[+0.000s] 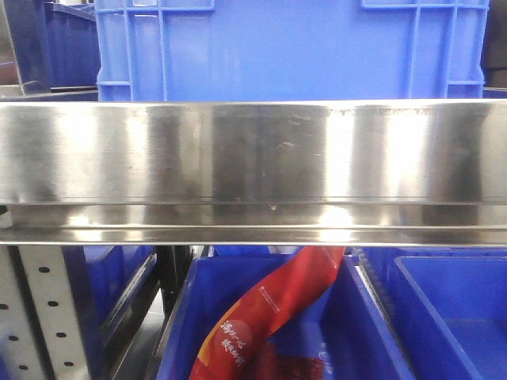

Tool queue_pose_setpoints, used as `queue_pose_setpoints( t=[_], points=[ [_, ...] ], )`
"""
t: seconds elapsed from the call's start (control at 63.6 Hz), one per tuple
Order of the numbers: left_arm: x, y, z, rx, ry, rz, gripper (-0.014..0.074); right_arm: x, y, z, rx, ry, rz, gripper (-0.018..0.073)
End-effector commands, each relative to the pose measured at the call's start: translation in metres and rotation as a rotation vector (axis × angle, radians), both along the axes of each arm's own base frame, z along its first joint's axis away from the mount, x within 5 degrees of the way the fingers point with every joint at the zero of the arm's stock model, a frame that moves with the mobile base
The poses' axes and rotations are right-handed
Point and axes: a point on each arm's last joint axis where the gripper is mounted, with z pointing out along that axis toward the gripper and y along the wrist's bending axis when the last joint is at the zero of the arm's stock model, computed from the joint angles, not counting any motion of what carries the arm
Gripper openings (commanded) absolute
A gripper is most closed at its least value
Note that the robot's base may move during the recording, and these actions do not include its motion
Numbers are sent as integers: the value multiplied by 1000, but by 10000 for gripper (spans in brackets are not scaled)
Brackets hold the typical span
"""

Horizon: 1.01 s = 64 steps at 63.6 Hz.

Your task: Grab block from conveyor and place in blue bin

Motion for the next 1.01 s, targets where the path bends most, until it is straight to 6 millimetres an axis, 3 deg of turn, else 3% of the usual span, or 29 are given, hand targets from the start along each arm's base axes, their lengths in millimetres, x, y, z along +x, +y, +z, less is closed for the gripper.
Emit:
queue_pose_setpoints(
  t=[0.0, 0.377, 0.597, 0.849, 0.99],
  points=[
    [0, 0, 2, -6, -26, 2, -111, 0, -1, 2, 1, -28, -7, -153],
    [0, 0, 2, -6, -26, 2, -111, 0, -18, -2, 18, -103, -241, -153],
    [0, 0, 2, -6, -26, 2, -111, -7, -27, -40, 38, -155, -390, -153],
    [0, 0, 2, -6, -26, 2, -111, 1, -29, -93, 65, -158, -424, -153],
    [0, 0, 2, -6, -26, 2, -111, 1, -29, -93, 85, -152, -424, -153]
  ],
)
